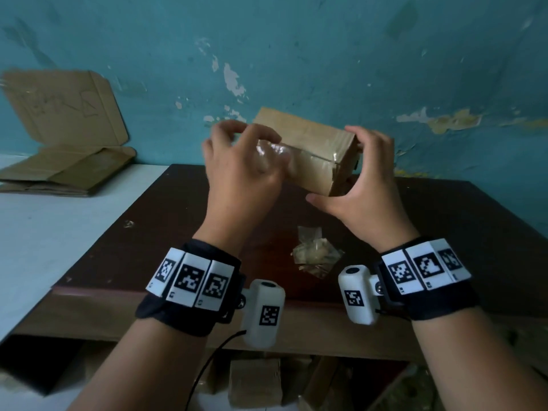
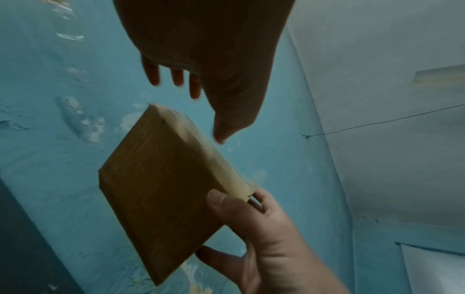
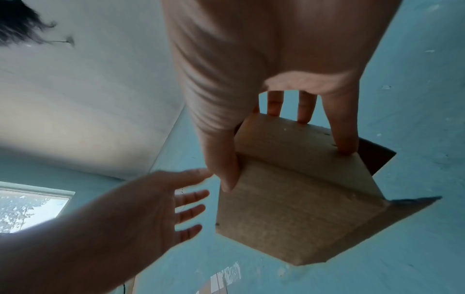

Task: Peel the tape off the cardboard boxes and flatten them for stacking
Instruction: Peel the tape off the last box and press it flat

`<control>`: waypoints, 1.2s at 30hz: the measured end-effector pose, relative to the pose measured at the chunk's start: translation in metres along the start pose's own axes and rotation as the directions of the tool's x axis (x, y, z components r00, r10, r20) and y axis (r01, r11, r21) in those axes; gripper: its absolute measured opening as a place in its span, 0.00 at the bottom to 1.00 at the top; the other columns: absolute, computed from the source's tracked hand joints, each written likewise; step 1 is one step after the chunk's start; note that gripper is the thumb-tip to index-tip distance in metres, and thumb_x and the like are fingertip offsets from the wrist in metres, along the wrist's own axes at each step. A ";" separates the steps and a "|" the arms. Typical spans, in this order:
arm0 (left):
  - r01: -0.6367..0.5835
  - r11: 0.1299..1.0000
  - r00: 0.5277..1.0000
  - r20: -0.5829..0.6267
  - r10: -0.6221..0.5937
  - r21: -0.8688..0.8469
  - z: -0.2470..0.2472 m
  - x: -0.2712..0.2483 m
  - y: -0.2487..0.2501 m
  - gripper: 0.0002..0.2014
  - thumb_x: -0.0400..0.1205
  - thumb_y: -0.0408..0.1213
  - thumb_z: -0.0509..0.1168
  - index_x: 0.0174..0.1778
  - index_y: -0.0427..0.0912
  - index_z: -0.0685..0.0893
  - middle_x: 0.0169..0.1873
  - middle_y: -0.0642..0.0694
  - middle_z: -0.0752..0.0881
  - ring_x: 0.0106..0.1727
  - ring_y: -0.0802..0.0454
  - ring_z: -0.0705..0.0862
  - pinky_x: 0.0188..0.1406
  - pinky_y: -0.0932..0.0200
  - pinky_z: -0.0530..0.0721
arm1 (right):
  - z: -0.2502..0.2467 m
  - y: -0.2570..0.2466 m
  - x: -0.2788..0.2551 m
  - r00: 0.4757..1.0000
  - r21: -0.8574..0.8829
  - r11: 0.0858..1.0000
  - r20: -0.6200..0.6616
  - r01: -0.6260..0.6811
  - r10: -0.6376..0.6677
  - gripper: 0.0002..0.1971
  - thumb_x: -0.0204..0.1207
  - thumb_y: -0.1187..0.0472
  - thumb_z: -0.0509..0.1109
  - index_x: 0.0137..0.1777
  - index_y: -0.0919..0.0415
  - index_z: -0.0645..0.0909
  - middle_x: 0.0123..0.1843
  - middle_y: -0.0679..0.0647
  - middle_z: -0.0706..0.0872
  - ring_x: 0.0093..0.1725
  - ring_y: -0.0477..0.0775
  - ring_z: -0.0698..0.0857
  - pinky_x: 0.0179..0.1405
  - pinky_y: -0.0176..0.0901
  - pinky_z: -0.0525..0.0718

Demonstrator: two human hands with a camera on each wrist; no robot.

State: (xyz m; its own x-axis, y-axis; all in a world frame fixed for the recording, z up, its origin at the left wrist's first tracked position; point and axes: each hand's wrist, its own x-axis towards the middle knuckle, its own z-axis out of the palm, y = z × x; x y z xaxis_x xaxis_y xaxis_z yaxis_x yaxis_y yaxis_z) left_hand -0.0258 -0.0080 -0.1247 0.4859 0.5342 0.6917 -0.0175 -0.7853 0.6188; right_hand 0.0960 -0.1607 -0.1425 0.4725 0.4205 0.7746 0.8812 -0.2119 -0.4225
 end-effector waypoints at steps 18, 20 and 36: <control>0.001 0.985 0.941 0.332 0.058 -0.174 0.001 -0.002 0.018 0.08 0.82 0.33 0.71 0.38 0.45 0.83 0.28 0.56 0.80 0.30 0.63 0.75 0.31 0.68 0.71 | 0.006 -0.013 -0.003 0.995 0.088 0.994 0.080 -0.062 0.055 0.51 0.59 0.57 0.89 0.81 0.56 0.65 0.74 0.56 0.75 0.74 0.58 0.77 0.71 0.58 0.79; 0.019 0.985 0.937 0.347 0.043 -0.171 -0.001 0.000 0.015 0.07 0.83 0.32 0.70 0.39 0.44 0.83 0.30 0.57 0.81 0.32 0.63 0.76 0.33 0.69 0.71 | 0.002 -0.011 -0.002 0.993 0.088 0.994 0.101 -0.067 0.058 0.52 0.58 0.60 0.89 0.81 0.57 0.65 0.75 0.56 0.74 0.74 0.58 0.76 0.72 0.58 0.79; 0.187 0.810 0.932 0.361 0.032 -0.555 -0.011 0.008 0.014 0.04 0.80 0.32 0.62 0.40 0.38 0.78 0.49 0.19 0.85 0.48 0.27 0.86 0.57 0.36 0.86 | -0.008 -0.006 -0.001 0.973 0.206 0.967 0.205 -0.149 0.107 0.52 0.64 0.55 0.88 0.83 0.56 0.60 0.81 0.54 0.67 0.80 0.42 0.66 0.82 0.38 0.64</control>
State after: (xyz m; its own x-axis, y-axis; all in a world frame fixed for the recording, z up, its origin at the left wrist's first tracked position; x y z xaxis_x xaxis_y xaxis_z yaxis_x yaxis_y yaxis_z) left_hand -0.0316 -0.0111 -0.1066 0.7677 0.3596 0.5303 -0.4087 -0.3627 0.8375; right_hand 0.0901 -0.1669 -0.1374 0.5509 0.5670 0.6124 0.7789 -0.0858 -0.6213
